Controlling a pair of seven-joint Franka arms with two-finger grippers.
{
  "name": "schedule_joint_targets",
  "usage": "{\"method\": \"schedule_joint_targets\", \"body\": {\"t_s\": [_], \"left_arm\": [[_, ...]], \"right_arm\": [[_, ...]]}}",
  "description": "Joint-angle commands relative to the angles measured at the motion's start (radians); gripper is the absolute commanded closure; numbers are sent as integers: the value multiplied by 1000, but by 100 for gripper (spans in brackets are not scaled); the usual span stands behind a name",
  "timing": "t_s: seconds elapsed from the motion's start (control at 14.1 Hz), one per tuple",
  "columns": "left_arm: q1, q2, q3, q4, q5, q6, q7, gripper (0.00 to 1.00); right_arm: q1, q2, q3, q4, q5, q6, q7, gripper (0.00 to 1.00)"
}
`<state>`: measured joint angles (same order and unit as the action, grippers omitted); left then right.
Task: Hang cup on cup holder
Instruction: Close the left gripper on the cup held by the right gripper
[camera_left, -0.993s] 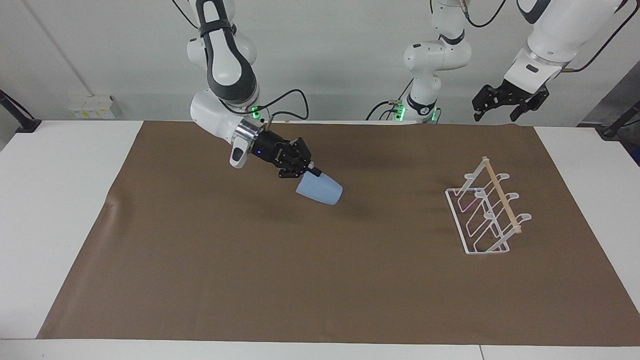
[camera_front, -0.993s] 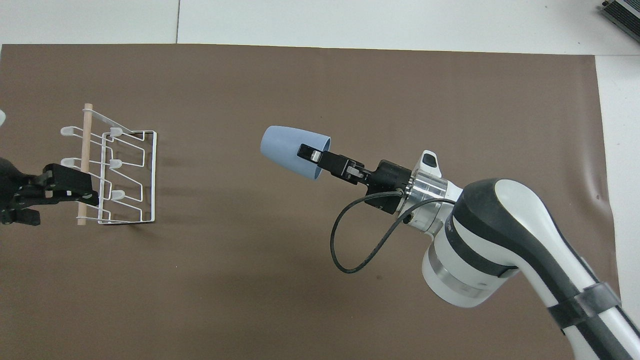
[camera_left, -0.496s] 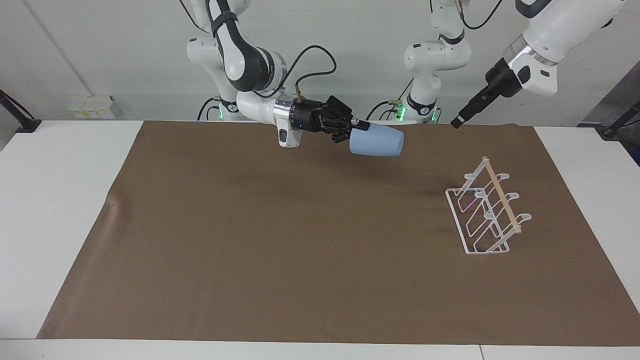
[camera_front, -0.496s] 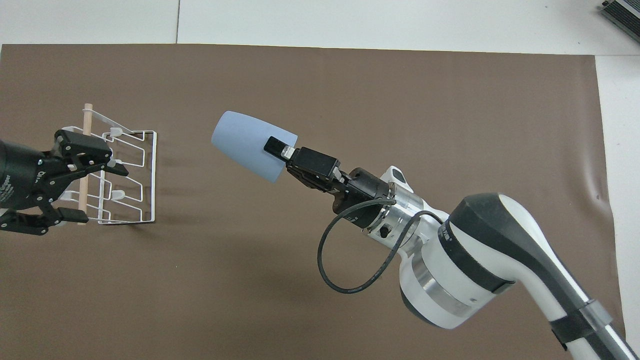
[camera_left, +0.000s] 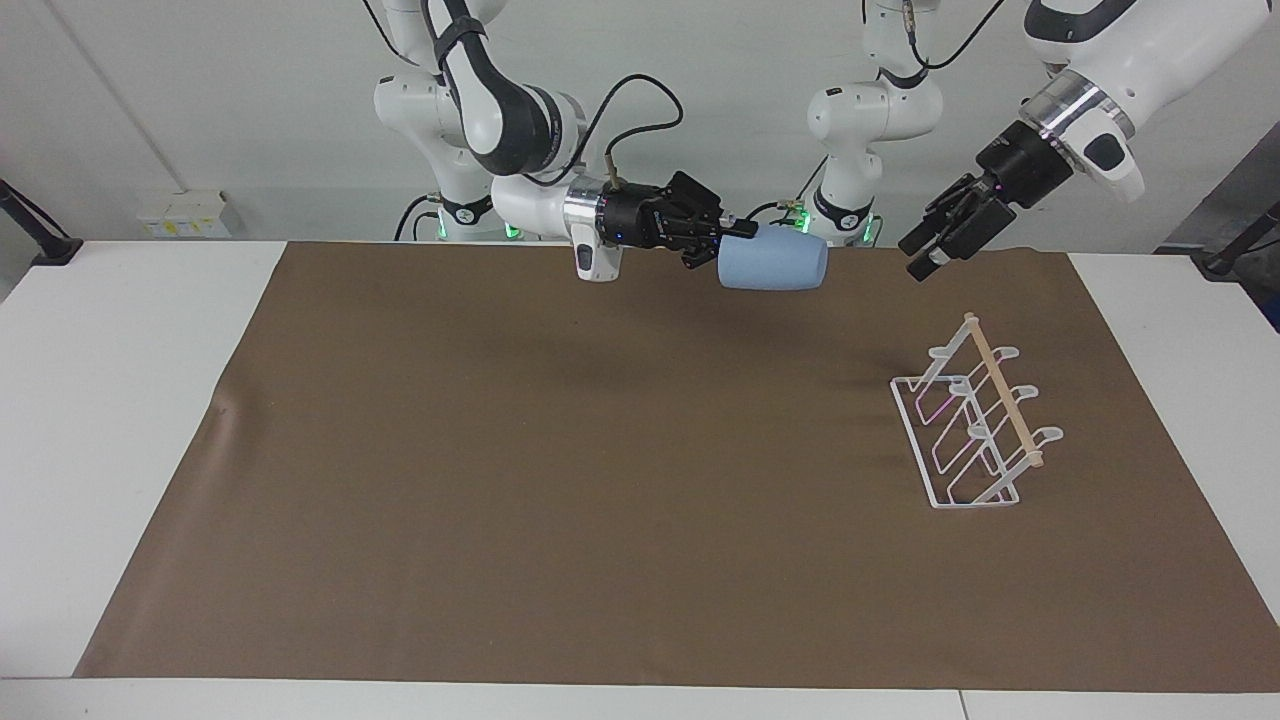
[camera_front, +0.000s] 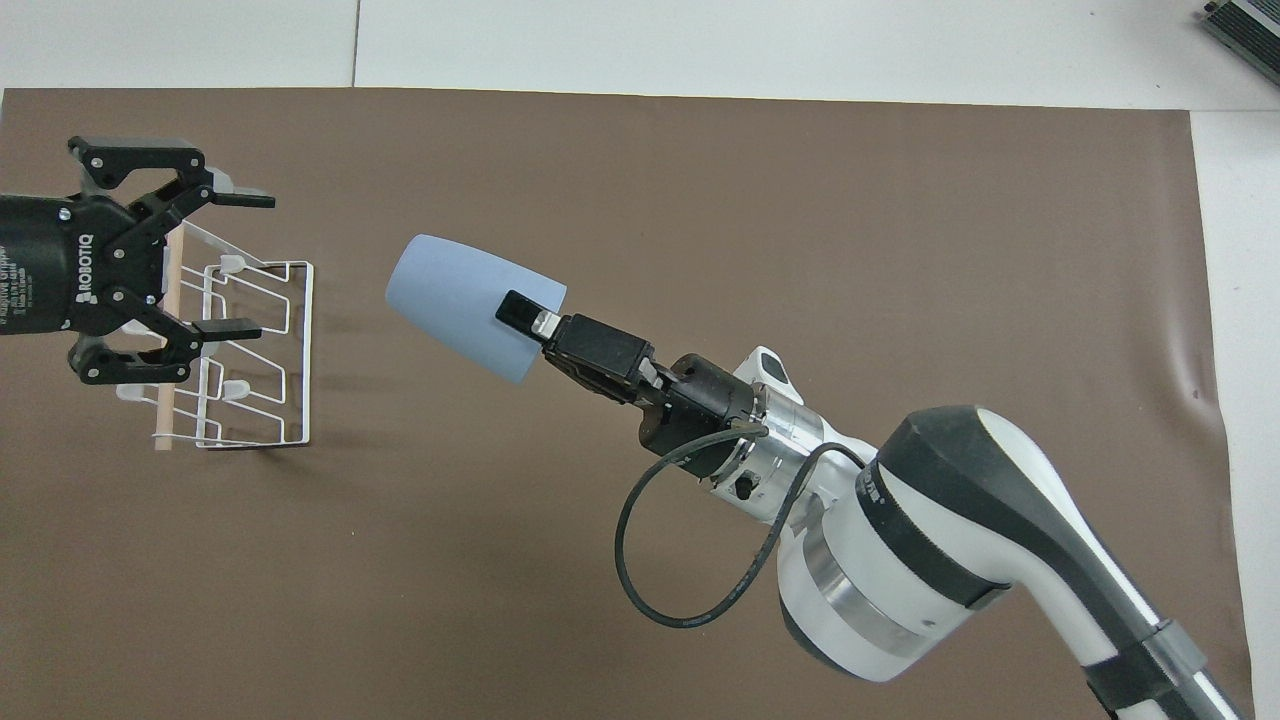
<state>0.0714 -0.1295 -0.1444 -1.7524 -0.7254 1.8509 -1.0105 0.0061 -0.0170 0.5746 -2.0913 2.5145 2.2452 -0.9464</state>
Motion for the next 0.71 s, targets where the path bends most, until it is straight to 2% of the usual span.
{"method": "schedule_joint_targets", "body": {"t_s": [0.0, 0.21, 0.43, 0.64], "left_arm": [[-63, -36, -1, -42, -23, 40, -7, 0], [-148, -41, -1, -67, -19, 88, 76, 0], [-166, -41, -1, -75, -5, 77, 133, 0], [-195, -32, -4, -78, 36, 128, 158, 0]], "right_arm": [[-18, -11, 16, -4, -2, 13, -22, 100], [-18, -11, 16, -4, -2, 21, -22, 100], [-18, -11, 17, -4, -2, 28, -22, 100], [-17, -11, 17, -4, -3, 48, -22, 100]]}}
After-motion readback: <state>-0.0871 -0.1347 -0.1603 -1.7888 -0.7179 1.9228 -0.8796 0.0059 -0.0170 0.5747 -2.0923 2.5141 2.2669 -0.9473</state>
